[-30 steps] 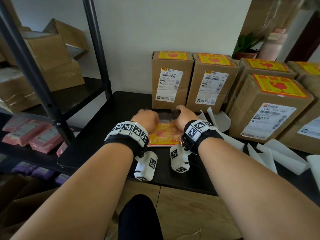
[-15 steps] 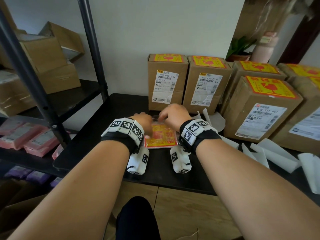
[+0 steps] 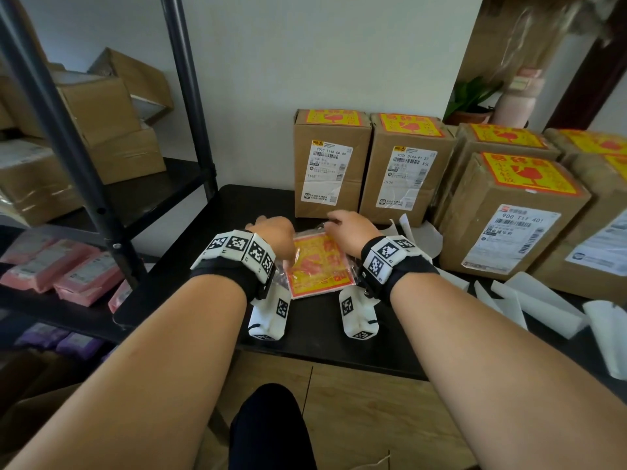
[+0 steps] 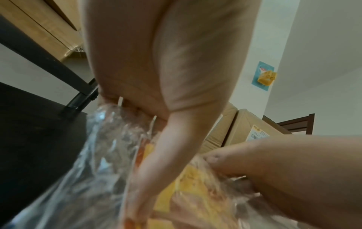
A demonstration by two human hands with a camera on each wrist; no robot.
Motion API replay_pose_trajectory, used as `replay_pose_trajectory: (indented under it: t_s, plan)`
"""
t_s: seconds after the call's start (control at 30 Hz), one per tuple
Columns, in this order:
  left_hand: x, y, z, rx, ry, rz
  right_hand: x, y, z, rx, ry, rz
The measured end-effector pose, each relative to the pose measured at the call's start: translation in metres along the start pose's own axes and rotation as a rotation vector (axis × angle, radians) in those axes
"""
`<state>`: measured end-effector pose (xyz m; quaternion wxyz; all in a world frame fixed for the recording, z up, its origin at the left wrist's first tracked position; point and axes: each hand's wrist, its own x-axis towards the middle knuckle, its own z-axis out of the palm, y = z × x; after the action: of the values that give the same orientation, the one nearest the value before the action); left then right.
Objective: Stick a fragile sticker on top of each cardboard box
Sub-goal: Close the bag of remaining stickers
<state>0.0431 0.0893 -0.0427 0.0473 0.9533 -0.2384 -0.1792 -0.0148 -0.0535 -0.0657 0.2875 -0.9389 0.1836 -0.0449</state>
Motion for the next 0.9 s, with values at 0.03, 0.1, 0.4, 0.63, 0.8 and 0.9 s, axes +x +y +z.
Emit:
replay_pose_trajectory:
  t_s: [0.03, 0.1, 0.4, 0.63, 0.8, 0.9]
  plan:
    - [-0.002, -0.001, -0.001, -0.021, 0.024, 0.017, 0.0, -0.001, 0.0, 0.059, 0.042, 0.005]
    - [-0.003, -0.002, -0.002, -0.063, 0.052, 0.086, -0.001, 0.0, -0.002, 0.189, 0.126, -0.007]
    - [-0.022, -0.006, -0.015, -0.141, 0.208, 0.293, -0.009, 0.008, -0.023, 0.598, 0.257, 0.235]
    - [-0.026, -0.02, -0.016, -0.295, 0.199, 0.14, -0.023, -0.001, -0.035, 0.741, -0.01, 0.238]
    - [-0.033, -0.021, -0.017, -0.656, 0.023, -0.03, -0.027, 0.004, -0.026, 0.575, 0.0, 0.161]
    - [-0.034, -0.021, -0.015, -0.769, -0.038, -0.072, -0.028, -0.002, -0.022, 0.283, 0.05, 0.233]
